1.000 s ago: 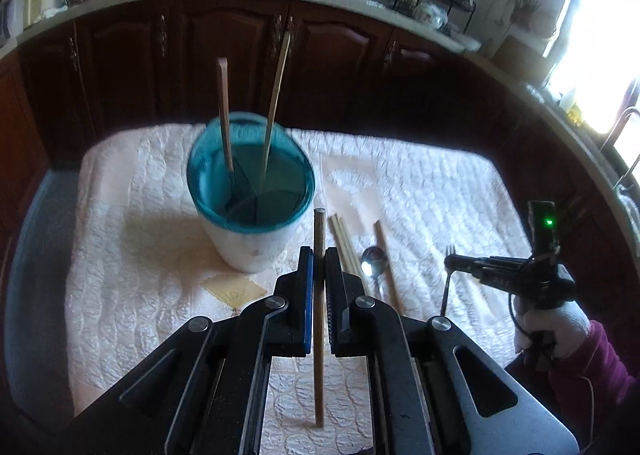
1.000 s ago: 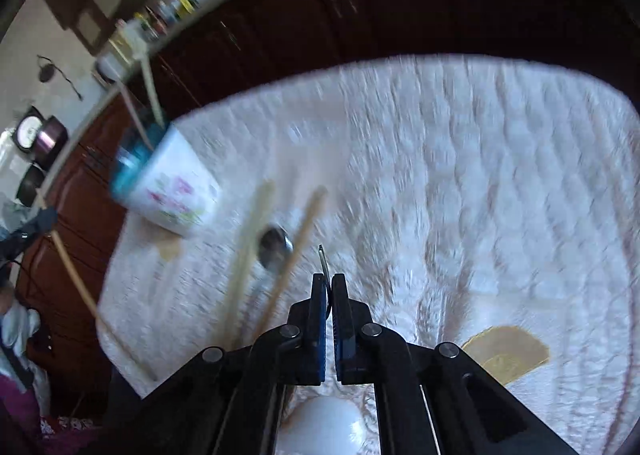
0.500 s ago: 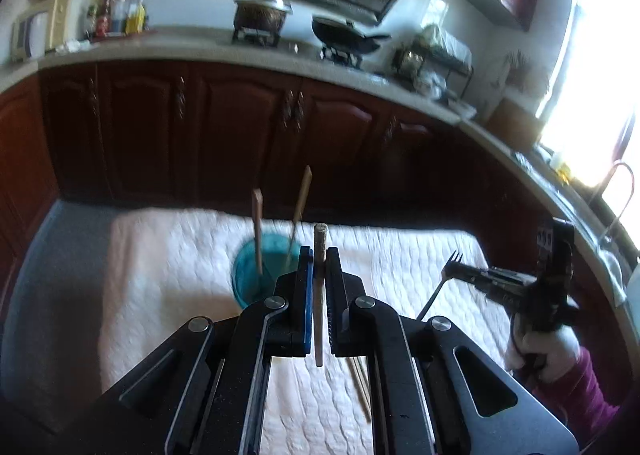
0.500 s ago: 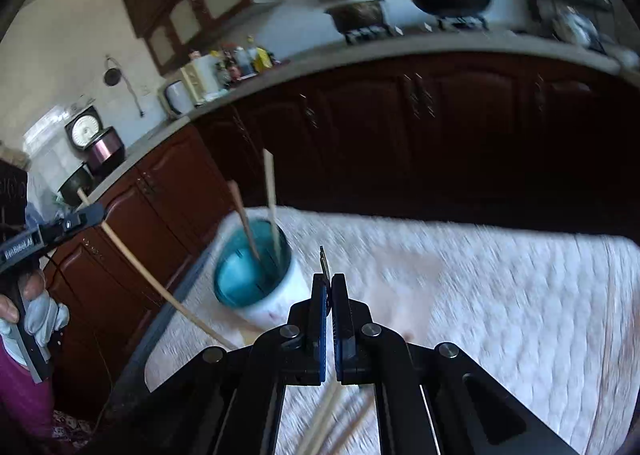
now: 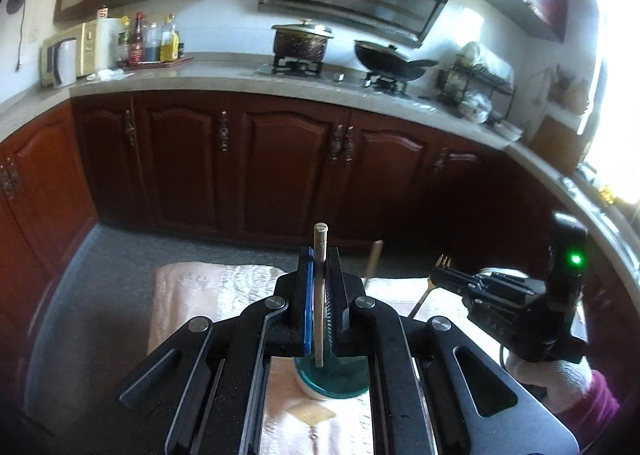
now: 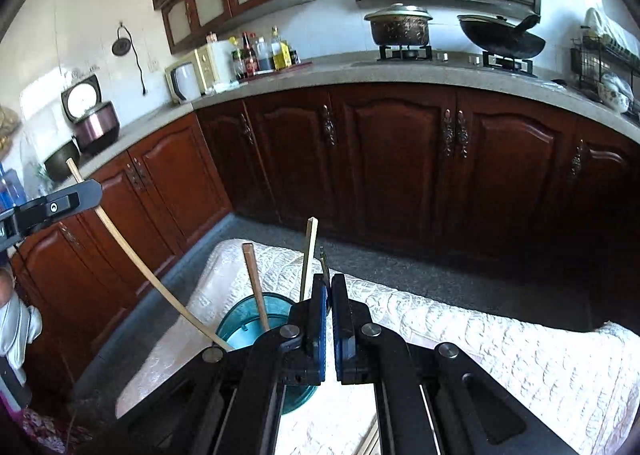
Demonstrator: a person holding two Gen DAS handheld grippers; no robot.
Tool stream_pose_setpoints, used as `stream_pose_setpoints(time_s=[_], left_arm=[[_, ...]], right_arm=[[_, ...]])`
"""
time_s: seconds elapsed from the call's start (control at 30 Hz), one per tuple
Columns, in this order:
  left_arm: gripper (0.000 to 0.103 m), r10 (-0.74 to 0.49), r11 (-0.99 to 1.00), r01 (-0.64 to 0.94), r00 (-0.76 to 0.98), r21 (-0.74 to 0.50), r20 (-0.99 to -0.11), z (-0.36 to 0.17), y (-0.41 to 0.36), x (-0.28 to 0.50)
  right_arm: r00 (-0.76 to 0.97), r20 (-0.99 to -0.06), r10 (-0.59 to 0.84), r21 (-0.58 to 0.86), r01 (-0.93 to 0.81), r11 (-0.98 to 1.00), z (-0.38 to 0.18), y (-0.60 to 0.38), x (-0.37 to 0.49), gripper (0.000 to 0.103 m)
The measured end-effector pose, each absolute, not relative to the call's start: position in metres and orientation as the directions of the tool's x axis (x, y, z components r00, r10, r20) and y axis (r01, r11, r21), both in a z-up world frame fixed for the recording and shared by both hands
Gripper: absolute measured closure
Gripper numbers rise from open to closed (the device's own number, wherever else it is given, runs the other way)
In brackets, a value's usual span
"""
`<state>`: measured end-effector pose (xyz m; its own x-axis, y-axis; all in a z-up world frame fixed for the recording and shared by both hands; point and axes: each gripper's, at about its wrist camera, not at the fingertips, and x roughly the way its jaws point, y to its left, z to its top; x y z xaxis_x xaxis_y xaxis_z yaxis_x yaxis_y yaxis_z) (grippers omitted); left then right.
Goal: Organize utensils
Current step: 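Carry chopstick and fork to the floral cup and release them inside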
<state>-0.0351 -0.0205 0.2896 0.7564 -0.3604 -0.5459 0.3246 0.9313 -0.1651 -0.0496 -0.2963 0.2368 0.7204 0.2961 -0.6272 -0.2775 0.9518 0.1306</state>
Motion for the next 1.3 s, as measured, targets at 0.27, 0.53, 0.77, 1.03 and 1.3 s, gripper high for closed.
stream_pose_setpoints(time_s=[0.27,0.53,0.77,1.03,1.3], left_arm=[[0.099,-0.33,0.942,0.3,0.727,-0.153,-0.602,0.243,-0.034,-0.016],[0.099,-0.314,0.946,0.291,0.703,-0.145,-0.638,0.216,-0.044,-0.008],[0.098,-0.279,0.956,0.268,0.715,-0.118,-0.641,0.205,-0.046,-0.007],[0.099,-0.277,0.958,0.258,0.714,-0.127,-0.643,0.204,-0.044,-0.006],[0.097,-0.281,0.958,0.248,0.699,-0.146,-0.657,0.202,-0.037,-0.005]], right_arm=[[0.701,-0.671,0.241,0.049,-0.283,0.958,0.204,-0.274,-0.029,0.101],[0.643,-0.722,0.257,0.051,-0.321,0.946,0.172,-0.262,-0.028,0.101],[0.6,-0.757,0.259,0.054,-0.337,0.94,0.152,-0.256,-0.028,0.101],[0.582,-0.756,0.299,0.111,-0.337,0.935,0.153,-0.262,-0.028,0.097],[0.599,-0.724,0.343,0.194,-0.301,0.934,0.167,-0.284,-0.037,0.083]])
